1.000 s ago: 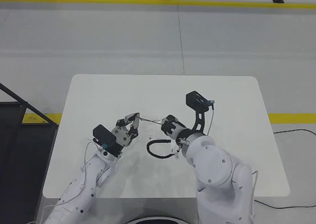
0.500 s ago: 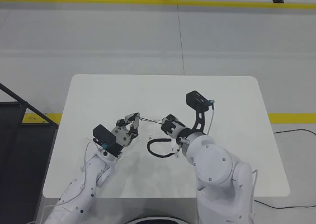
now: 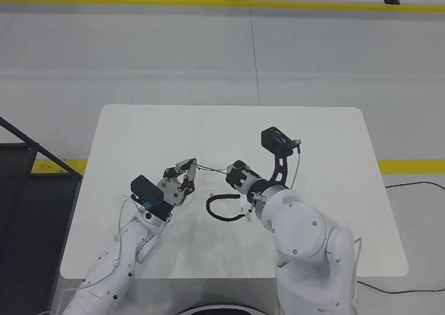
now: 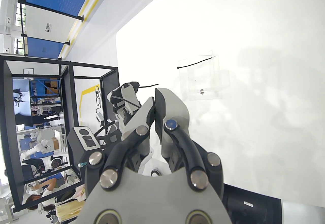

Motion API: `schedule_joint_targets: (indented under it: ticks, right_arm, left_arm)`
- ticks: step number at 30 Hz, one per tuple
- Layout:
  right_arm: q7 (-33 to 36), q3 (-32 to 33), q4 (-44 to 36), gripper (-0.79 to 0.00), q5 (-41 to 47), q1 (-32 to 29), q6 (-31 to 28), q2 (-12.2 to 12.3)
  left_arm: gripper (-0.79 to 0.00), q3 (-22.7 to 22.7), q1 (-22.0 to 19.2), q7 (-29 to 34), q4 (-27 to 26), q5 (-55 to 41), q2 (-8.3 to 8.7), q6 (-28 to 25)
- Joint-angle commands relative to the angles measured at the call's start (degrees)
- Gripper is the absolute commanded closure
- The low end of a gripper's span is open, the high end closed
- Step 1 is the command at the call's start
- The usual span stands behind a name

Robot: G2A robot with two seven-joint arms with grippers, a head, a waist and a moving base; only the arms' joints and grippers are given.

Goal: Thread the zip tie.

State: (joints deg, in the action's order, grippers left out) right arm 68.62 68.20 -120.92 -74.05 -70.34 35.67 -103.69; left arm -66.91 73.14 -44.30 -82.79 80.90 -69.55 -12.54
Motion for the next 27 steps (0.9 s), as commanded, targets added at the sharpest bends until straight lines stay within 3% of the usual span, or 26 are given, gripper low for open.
schedule_joint_targets:
  ticks: [1, 27]
  right_arm:
    - [0.0, 0.1, 0.1, 0.0, 0.0, 0.0, 0.0, 0.0]
    - [0.3, 0.3, 0.0, 0.0, 0.4, 0.0, -0.3, 0.0]
  left_arm:
    - [0.0, 0.0, 0.0, 0.0, 0.0, 0.0, 0.0, 0.0]
    - [0.0, 0.0, 0.0, 0.0, 0.0, 0.0, 0.0, 0.0]
